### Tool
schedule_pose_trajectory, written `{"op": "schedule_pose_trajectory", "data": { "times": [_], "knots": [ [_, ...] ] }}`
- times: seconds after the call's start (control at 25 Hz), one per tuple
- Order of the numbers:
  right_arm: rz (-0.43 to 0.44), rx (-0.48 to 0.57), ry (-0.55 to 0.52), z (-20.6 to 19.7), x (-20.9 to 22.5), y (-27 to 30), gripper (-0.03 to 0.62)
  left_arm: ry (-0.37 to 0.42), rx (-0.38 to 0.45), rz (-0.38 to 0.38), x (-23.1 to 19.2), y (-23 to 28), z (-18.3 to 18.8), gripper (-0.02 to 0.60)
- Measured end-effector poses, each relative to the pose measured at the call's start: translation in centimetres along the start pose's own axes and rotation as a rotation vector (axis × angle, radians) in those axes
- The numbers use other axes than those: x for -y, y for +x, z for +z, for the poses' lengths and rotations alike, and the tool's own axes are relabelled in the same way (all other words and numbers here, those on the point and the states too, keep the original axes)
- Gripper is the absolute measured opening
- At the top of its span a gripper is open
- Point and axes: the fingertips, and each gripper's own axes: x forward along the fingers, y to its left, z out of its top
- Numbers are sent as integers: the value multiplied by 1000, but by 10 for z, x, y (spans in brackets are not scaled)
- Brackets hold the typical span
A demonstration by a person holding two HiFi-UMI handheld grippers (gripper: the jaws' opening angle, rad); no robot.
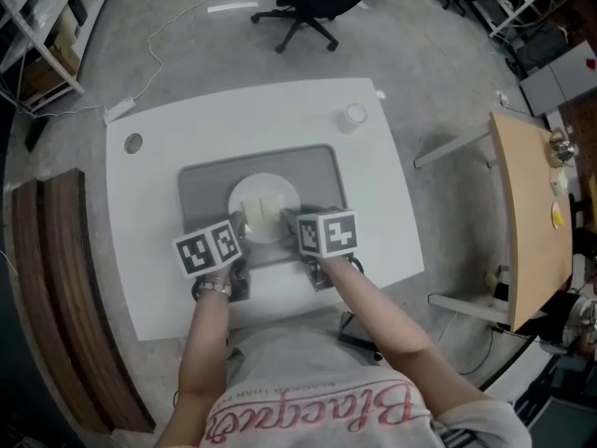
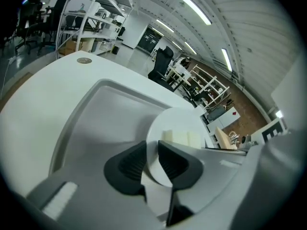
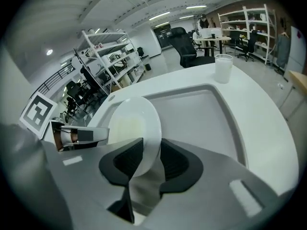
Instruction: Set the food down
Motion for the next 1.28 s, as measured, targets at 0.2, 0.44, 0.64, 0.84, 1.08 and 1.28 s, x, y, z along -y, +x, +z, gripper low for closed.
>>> {"op": "schedule_pose_trajectory", "data": {
  "times": [0.2, 0.44, 0.64, 0.84, 1.08, 1.28],
  "knots": [
    [-73, -32, -44, -3, 8, 11, 126, 30, -37, 56, -3, 10, -3, 78],
    [-72, -57, -61, -5, 7, 17, 138, 95, -45, 120, -2, 15, -4, 87],
    [-65, -73, -126, -5, 0, 23, 152, 237, -44, 228, -6, 15, -1, 105],
    [-205, -97, -249, -4, 23, 14, 124, 387, 3, 352, -11, 2, 13, 104],
    [-38, 115, -231, 37, 0, -32, 72, 467, 190, 272, 14, -26, 38, 104],
    [54, 372, -406, 67, -36, -90, 4, 569, 431, 214, 50, -76, 62, 54]
  ]
}}
